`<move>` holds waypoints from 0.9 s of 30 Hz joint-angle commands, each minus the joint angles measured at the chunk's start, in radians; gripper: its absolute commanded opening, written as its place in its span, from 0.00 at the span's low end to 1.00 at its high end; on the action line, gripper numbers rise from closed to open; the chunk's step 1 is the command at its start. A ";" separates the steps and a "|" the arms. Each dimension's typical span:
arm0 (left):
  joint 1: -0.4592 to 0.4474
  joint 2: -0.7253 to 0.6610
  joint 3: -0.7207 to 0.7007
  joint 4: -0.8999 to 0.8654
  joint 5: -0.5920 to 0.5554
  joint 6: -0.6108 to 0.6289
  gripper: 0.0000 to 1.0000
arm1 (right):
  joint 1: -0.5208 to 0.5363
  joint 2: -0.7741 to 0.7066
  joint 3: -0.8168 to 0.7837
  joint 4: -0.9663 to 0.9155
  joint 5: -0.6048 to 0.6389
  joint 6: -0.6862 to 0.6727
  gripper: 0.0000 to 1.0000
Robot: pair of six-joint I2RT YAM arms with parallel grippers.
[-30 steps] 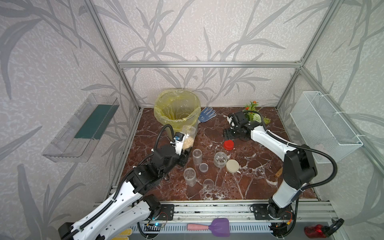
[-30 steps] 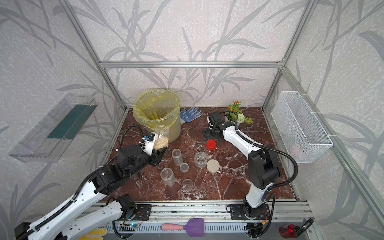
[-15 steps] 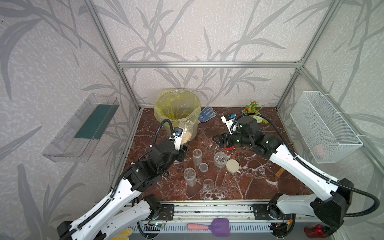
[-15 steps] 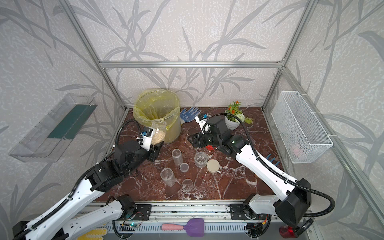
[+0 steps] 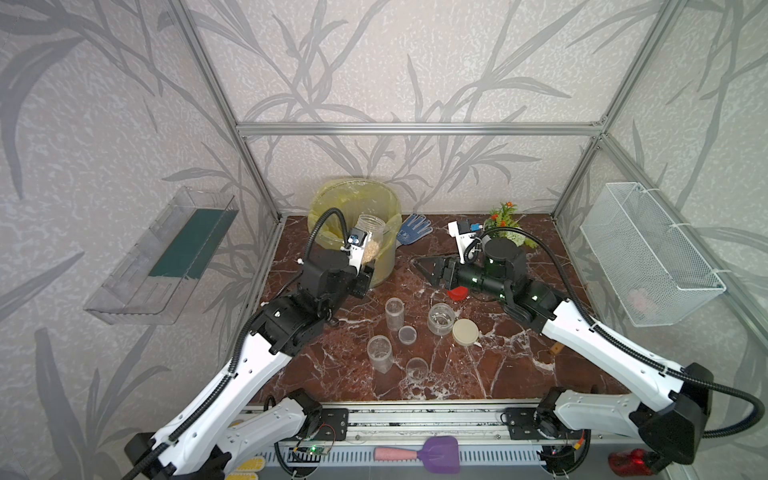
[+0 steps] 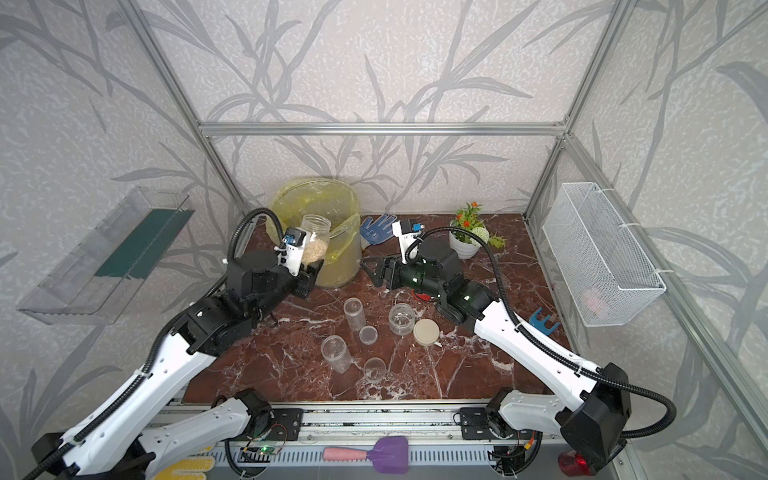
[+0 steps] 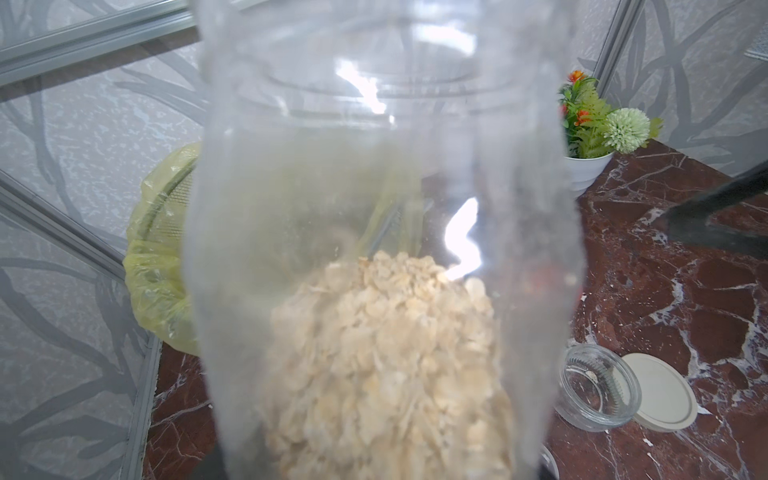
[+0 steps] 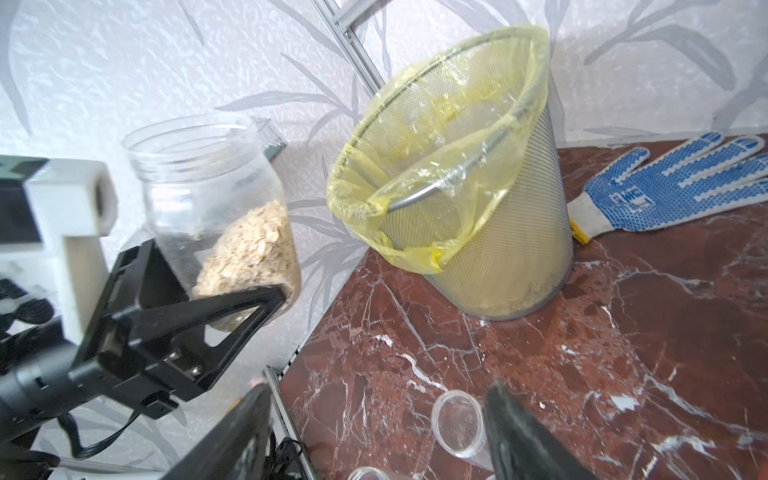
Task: Empty expired oatmeal from jars
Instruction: Pour the expired oatmeal into the trash bin.
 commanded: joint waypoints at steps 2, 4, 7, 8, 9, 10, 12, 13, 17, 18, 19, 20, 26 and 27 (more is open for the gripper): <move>0.066 0.073 0.128 -0.049 0.135 0.069 0.00 | 0.014 0.035 0.018 0.195 0.055 0.053 0.81; 0.103 0.110 0.176 -0.071 0.181 0.086 0.00 | 0.018 0.068 0.056 0.203 0.065 0.060 0.81; 0.157 0.159 0.233 -0.093 0.259 0.103 0.00 | 0.026 0.131 0.111 0.234 0.075 0.078 0.82; 0.174 0.174 0.247 -0.095 0.290 0.108 0.00 | 0.030 0.155 0.130 0.247 0.078 0.083 0.82; 0.188 0.186 0.259 -0.094 0.315 0.109 0.00 | 0.032 0.177 0.147 0.260 0.079 0.088 0.82; 0.203 0.203 0.273 -0.098 0.337 0.115 0.00 | 0.033 0.202 0.168 0.275 0.079 0.096 0.82; 0.225 0.234 0.298 -0.106 0.361 0.124 0.00 | 0.037 0.246 0.213 0.284 0.081 0.099 0.82; 0.238 0.248 0.310 -0.107 0.378 0.130 0.00 | 0.038 0.270 0.239 0.287 0.082 0.096 0.82; 0.276 0.294 0.355 -0.101 0.455 0.141 0.00 | 0.039 0.370 0.344 0.277 0.065 0.127 0.83; 0.282 0.304 0.364 -0.103 0.469 0.146 0.00 | 0.042 0.389 0.361 0.283 0.062 0.132 0.82; 0.288 0.315 0.375 -0.106 0.478 0.151 0.00 | 0.044 0.409 0.385 0.285 0.059 0.137 0.83; 0.294 0.326 0.385 -0.111 0.484 0.156 0.00 | 0.045 0.432 0.411 0.281 0.055 0.140 0.83; 0.324 0.365 0.427 -0.133 0.511 0.191 0.00 | 0.053 0.567 0.566 0.227 0.028 0.156 0.83; 0.328 0.365 0.426 -0.129 0.521 0.193 0.00 | 0.054 0.583 0.586 0.222 0.025 0.157 0.83</move>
